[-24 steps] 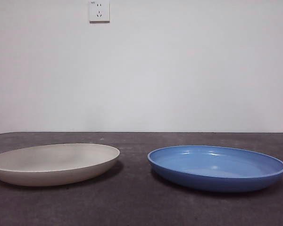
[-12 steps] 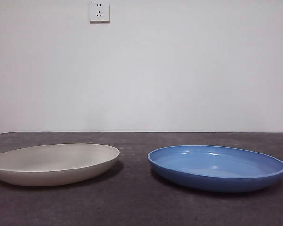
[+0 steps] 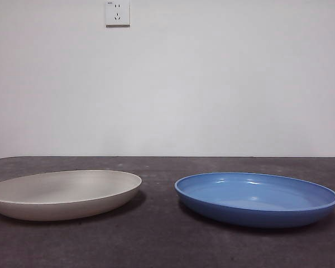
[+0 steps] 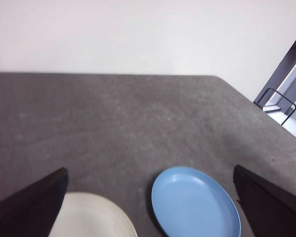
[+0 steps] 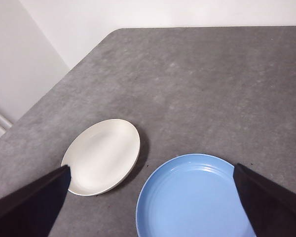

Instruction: Pick up the white plate, put it on the blue plate, put it on desk

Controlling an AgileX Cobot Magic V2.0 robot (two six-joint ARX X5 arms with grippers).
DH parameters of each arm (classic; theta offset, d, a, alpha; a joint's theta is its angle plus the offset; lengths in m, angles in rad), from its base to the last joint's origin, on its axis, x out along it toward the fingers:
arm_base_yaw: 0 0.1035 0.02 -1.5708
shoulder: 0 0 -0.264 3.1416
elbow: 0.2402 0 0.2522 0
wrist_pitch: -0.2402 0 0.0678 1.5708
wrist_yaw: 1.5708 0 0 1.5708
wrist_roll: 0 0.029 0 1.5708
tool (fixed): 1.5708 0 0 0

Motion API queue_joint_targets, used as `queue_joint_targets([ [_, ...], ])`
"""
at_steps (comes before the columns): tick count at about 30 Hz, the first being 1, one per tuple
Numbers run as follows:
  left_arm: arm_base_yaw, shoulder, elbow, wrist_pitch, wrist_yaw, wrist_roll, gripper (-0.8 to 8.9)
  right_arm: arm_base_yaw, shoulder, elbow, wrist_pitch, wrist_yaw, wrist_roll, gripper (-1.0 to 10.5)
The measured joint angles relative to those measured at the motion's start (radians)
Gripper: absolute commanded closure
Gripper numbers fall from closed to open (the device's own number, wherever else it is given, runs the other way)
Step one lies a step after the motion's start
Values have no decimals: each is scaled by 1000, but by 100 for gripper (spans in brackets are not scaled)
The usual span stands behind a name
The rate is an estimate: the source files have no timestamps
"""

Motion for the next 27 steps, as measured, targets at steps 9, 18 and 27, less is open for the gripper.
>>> queue_joint_targets([
  [9,74,70,65,-189,1,-17,191,0,0,0,0,0,0,411],
  [18,196,321,177,-396,55,-17,191,0,0,0,-18,0,0,356],
  [27,270,649,185,-428,98,49,191,0,0,0,-19,-2,0,356],
])
